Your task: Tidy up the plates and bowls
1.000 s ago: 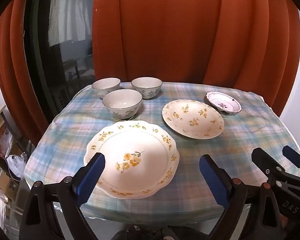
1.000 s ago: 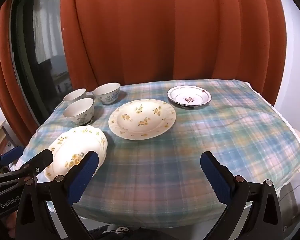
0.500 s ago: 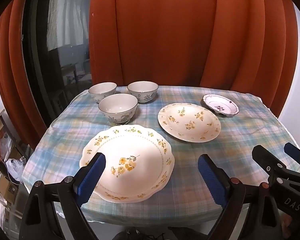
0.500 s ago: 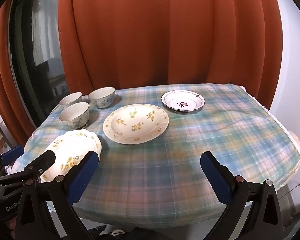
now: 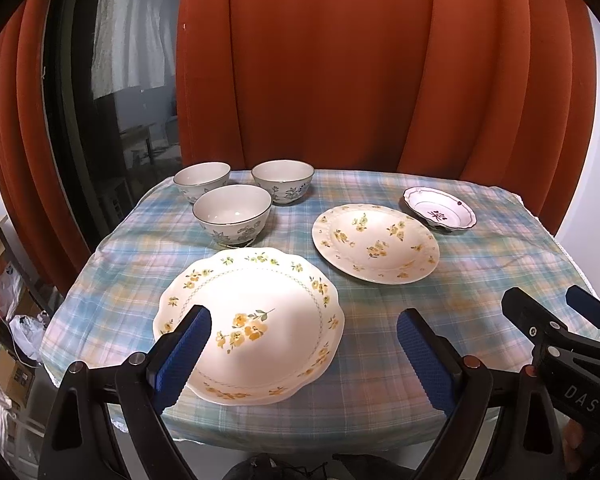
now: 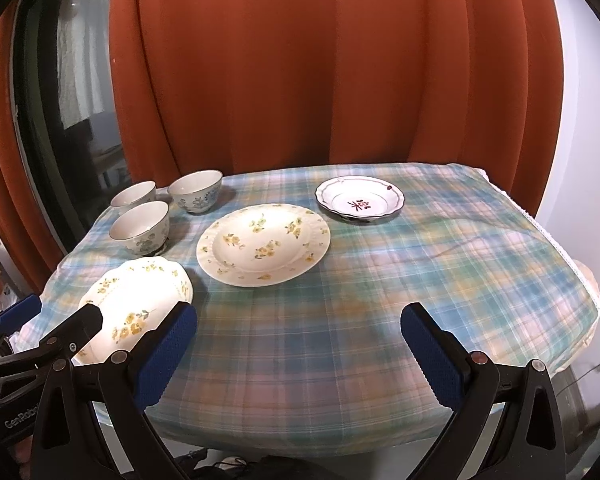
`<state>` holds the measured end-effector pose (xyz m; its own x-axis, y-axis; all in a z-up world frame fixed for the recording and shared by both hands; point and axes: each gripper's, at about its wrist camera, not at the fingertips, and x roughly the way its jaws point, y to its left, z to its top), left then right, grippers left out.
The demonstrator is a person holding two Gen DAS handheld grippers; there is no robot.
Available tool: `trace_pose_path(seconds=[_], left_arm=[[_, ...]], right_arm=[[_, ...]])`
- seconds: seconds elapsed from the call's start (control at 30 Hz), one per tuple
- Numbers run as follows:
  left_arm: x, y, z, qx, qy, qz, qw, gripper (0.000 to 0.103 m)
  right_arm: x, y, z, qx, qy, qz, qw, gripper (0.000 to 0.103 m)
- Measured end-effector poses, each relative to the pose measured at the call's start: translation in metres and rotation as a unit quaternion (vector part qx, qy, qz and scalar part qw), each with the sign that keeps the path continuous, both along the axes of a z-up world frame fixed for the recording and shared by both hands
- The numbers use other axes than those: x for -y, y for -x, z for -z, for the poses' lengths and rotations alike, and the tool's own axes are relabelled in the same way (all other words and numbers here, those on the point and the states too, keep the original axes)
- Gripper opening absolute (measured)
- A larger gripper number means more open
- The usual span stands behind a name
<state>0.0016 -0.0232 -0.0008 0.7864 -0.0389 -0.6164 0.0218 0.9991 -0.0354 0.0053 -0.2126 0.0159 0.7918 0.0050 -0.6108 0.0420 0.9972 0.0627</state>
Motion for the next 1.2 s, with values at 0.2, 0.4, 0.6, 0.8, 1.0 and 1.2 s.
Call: trace_pose_path(seconds=[0.2,0.4,0.6,0.8,1.0,1.2], left_arm=[[-0.0026,0.0011,0.0024,-0.002,-0.005,-0.010,0.9999,0.096],[-0.0065,0.0038,0.0052,-0.007,-0.003,-0.017,0.9998,0.095],[-0.0068,0.0038,0.0048,-0.008,-0.003,-0.017,0.9998,0.095],[-0.0070,0.0042,0.0042,-0.007,-0.003,-0.017,0.9998,0.096],[-0.0035,0.0050,0.0022,-0.005,-0.003,-0.013,0.9999,0.096],[-0.0026,0.0050,0.0018,-0.006,-0.003,-0.013,0.9999,0.096]], right_arm=[[0.0000,-0.0016,0.0016,-0.001,0.000,-0.003,1.000,0.103],[-0.0035,-0.0015,0.0044,-0.009,-0.001,-0.016,1.000,0.103],[-0.0051,-0.0014,0.0044,-0.010,0.000,-0.016,1.000,0.103],[-0.0055,-0.0007,0.0037,-0.009,0.001,-0.015,1.000,0.103],[-0.0020,0.0012,0.0027,-0.009,-0.001,-0.011,1.000,0.103],[-0.0018,0.0019,0.0014,-0.008,0.000,-0.010,1.000,0.103]])
